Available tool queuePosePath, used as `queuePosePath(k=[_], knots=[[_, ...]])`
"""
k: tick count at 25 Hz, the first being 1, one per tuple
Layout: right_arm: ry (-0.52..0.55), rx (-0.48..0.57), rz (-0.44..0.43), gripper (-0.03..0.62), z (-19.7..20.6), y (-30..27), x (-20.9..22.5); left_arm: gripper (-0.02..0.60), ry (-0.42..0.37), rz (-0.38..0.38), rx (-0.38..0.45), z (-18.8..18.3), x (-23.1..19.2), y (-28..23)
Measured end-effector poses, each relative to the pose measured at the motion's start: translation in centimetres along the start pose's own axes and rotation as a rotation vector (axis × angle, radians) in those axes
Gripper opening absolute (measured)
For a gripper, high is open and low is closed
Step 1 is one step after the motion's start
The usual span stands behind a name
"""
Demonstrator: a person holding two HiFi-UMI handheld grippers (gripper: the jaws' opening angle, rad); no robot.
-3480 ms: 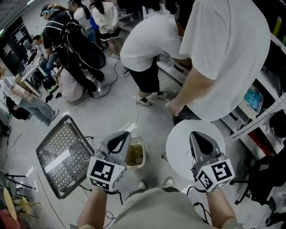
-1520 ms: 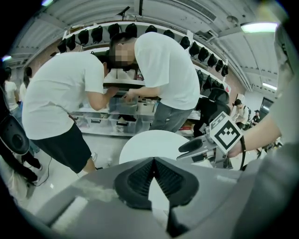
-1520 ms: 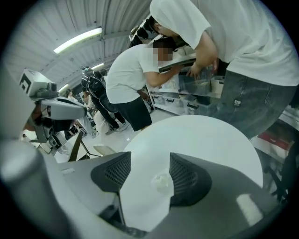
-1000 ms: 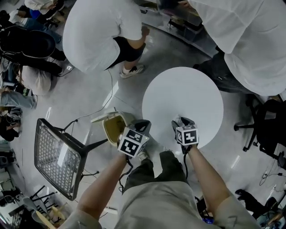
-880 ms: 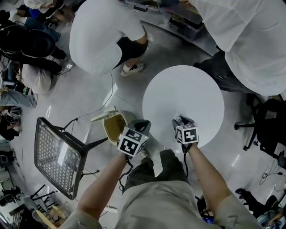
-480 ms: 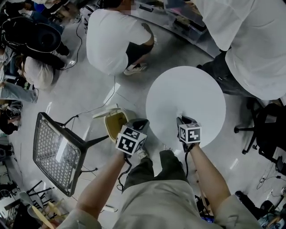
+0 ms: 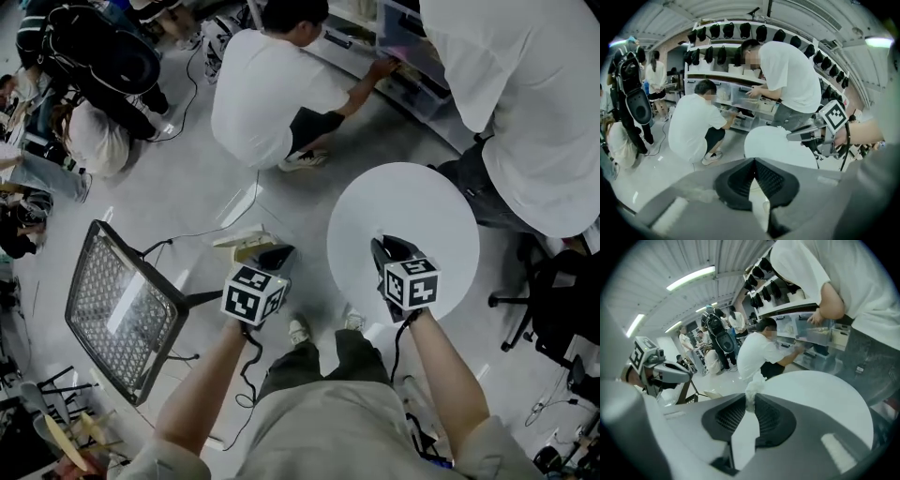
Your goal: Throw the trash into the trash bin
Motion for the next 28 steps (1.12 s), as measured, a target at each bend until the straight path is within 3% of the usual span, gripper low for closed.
queuePosePath(k=[5, 12, 21, 28], knots=[[0.101, 0.005, -0.078, 0.066, -3.0, -1.6, -5.9, 0.002, 0.06, -0.103, 0.043, 1.2, -4.5, 4.2], [0.186, -0.059, -0.196, 0.066, -2.8, -5.3, -14.3, 0.002, 0.162, -0.215, 0.07, 5.2, -9.3, 10.1], [0.269, -0.23, -0.298, 0.067, 2.2, -12.2, -22.3, 0.003, 0.276, -0.291, 0.045, 13.0, -13.5, 13.6], [0.296, -0.382, -0.325, 0.067, 8.6, -17.9, -25.2, 0.003, 0.34, -0.309, 0.004, 19.1, -15.5, 12.8]])
Point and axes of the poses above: the fingertips, and each gripper's own axes: y backward along the fingers, x to its right, z out of its underside, the point moved 3 cm from there along y, backward along the fingers, and after that the axes turned 4 degrees about -y, right-handed, at the moved point
